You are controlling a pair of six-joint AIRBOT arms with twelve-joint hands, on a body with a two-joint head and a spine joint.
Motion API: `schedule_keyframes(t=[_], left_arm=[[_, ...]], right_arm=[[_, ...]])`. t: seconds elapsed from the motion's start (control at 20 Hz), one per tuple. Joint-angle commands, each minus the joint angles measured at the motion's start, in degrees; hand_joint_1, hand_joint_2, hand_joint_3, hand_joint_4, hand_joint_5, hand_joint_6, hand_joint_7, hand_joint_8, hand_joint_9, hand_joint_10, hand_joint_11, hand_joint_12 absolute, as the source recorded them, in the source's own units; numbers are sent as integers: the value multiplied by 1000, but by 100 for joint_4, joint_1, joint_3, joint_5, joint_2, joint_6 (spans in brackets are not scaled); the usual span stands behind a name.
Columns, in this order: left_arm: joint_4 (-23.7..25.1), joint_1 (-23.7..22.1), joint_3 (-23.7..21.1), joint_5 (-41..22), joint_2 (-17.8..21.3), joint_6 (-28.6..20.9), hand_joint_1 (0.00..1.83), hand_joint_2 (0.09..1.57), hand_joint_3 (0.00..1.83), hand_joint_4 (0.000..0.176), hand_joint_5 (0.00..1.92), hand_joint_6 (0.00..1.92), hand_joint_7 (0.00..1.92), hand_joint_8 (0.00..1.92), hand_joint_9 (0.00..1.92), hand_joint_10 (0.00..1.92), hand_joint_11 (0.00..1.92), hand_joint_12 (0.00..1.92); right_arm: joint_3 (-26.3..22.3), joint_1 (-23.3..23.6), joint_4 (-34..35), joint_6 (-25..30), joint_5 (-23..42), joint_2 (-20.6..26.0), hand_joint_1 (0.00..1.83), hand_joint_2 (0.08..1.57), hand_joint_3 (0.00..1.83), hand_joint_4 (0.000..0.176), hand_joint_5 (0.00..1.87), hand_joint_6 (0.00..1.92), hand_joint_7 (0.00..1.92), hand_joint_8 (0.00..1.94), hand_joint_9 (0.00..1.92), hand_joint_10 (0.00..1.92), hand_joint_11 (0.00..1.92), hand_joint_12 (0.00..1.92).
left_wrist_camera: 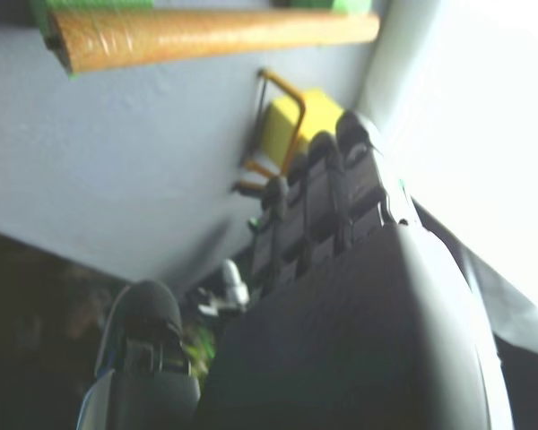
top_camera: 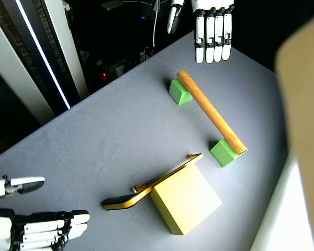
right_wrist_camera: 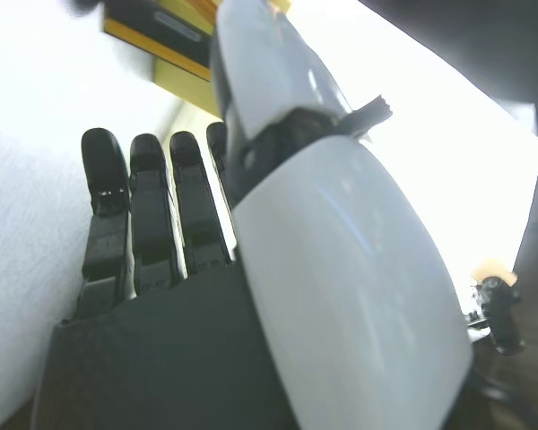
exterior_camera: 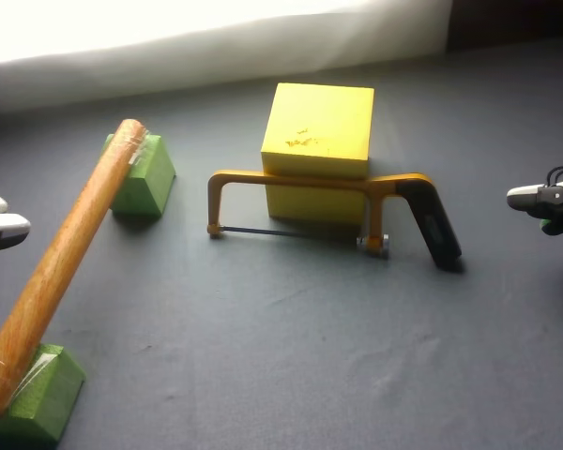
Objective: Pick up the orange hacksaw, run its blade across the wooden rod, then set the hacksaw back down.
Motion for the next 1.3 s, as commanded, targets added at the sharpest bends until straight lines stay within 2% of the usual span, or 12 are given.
schedule_keyframes(t=[0.0,0.2,0.25,0.45,0.7,0.75,0.8,0.9,1.05,1.25], left_arm=[[-178,37,51,-572,-1,101,0,1276,0,0,105,4,119,5,93,3,0,228],[-179,490,130,-1180,-107,242,0,1268,0,0,93,2,98,1,72,5,0,138],[-166,524,150,-1215,-167,330,0,1266,0,0,82,0,80,0,66,2,0,112],[-167,555,136,-1377,-232,337,0,1265,0,0,82,0,73,0,64,0,0,116],[-116,568,134,-918,-252,452,0,1274,2,0,88,6,82,4,68,5,3,84],[109,571,149,-825,-265,191,0,1273,1,0,84,3,74,1,61,1,0,72],[622,575,174,-786,-274,-286,0,1278,2,0,71,0,57,0,43,0,0,48],[1045,607,161,-647,-318,-630,0,1283,3,0,86,9,64,5,45,3,0,42],[1044,686,115,-135,-471,-814,0,1287,4,0,58,7,44,6,11,4,0,0],[1044,781,105,142,-623,-866,14,1289,2,0,85,9,64,7,24,5,4,2]], right_arm=[[120,81,282,96,614,-59,1003,1142,1,0,203,8,115,0,161,5,0,859],[538,172,301,136,680,-341,987,1153,0,0,127,1,104,3,159,5,0,829],[660,204,422,135,657,-449,998,1140,0,0,179,11,128,7,182,8,0,844],[902,356,622,100,571,-738,1017,1136,0,0,198,5,126,1,181,3,0,786],[1096,490,511,92,511,-1080,1004,1147,0,0,189,10,134,2,171,0,0,818],[1117,521,479,79,493,-1136,1013,1142,0,0,191,7,138,2,184,4,0,849],[1164,587,404,80,441,-1214,1018,1139,0,0,202,7,142,2,190,4,0,840],[1250,653,381,90,400,-1316,993,1151,1,0,206,5,136,0,187,1,0,829],[1404,767,306,90,340,-1446,962,1156,4,0,171,0,135,4,180,3,0,787],[1469,911,252,132,250,-1502,969,1148,0,0,156,2,127,0,177,2,0,798]])
